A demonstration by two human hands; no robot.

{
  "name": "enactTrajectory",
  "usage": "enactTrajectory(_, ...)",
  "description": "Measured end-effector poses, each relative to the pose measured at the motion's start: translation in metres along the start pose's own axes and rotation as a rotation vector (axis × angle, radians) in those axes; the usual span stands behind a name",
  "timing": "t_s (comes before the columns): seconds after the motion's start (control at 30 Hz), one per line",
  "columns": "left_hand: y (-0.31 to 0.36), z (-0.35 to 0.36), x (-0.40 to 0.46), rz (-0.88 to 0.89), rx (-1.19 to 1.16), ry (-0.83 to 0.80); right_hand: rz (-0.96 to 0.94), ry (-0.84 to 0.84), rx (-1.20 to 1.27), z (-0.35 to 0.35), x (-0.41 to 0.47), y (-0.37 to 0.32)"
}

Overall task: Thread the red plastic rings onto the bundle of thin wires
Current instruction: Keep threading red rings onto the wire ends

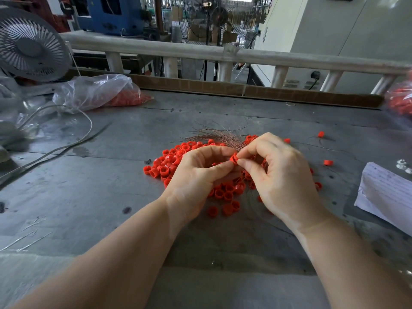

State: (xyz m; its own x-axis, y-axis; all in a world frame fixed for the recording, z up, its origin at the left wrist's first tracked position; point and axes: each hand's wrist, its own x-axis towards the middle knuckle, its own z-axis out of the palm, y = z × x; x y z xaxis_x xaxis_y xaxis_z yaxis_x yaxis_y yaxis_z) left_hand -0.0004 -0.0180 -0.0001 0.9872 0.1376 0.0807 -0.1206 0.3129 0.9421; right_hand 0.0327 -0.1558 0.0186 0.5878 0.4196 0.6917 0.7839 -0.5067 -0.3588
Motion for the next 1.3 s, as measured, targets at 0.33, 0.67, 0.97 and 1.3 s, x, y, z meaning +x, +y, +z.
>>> enactTrajectory(0.33, -0.0001, 0.0012, -0.0010, 0.013, -0.004, 0.021, -0.028, 0.006, -0.069, 0.0015, -0.0010, 0.0000)
enactTrajectory(0.67, -0.0003, -0.0003, -0.0006, 0.005, 0.027, 0.022, 0.009, -0.029, 0.014, 0.0003, -0.0005, 0.0013)
enactTrajectory(0.97, -0.0003, 0.0021, -0.0024, 0.016, -0.014, 0.058, 0.002, -0.012, 0.003, 0.0031, -0.0017, 0.0001)
enactTrajectory(1.3, 0.0010, 0.0052, -0.0027, -0.003, -0.074, 0.067, 0.012, 0.000, 0.001, 0.0038, -0.0026, 0.0008)
